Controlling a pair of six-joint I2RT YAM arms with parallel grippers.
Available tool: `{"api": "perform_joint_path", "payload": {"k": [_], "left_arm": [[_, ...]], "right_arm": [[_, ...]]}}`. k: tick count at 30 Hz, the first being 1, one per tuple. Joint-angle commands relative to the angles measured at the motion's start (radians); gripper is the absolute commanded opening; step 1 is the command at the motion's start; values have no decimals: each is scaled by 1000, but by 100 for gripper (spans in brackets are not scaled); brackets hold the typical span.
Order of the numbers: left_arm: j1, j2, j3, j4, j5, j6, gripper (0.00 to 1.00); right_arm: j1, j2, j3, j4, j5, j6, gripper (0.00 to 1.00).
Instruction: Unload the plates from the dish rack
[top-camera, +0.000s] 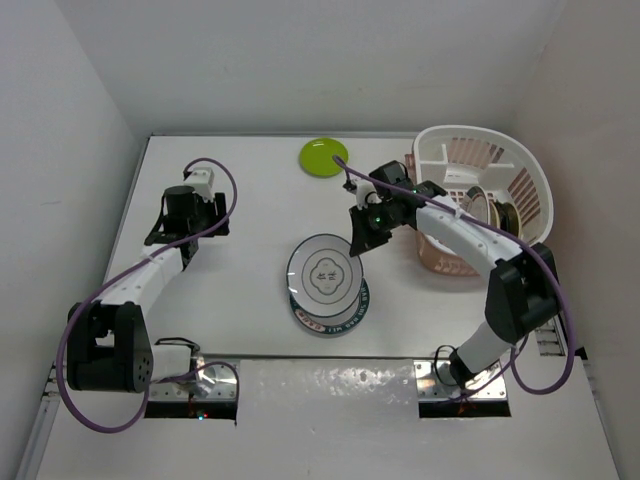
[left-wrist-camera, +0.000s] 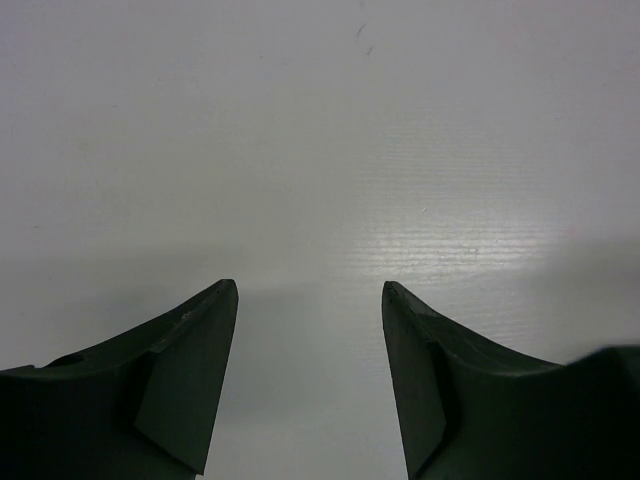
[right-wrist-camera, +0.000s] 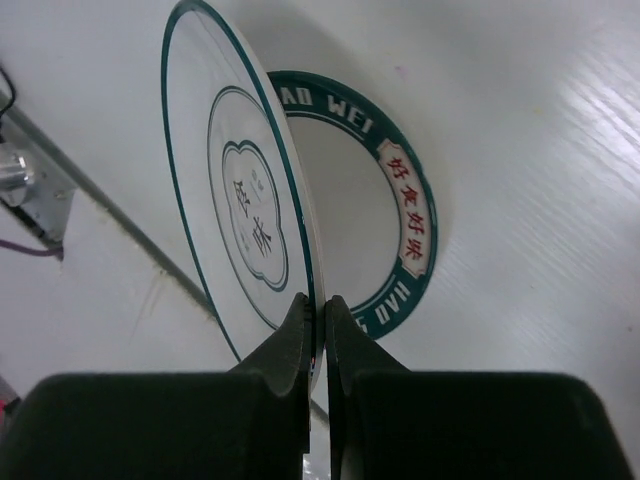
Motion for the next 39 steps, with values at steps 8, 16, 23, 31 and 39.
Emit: {"api": "perform_joint_path", "payload": {"k": [8,16,23,31,39], "left_arm": [[-8,-10,3,34,6,10,57],[-8,-9,6,32,6,11,57],[-8,-9,9,32,7,11,57],[-8,-10,5,32,6,10,57],[-8,-21,-7,34,1,6,57]], "right_arm": [[-1,48,-67,92,-176,-85,0],[-1,83,-59,43,-164,-137,0],[-1,102,-73,49,-87,-160,0],[-3,162,-35,100,-38,-157,0],[-5,177,-41,132,29,-154,0]]}}
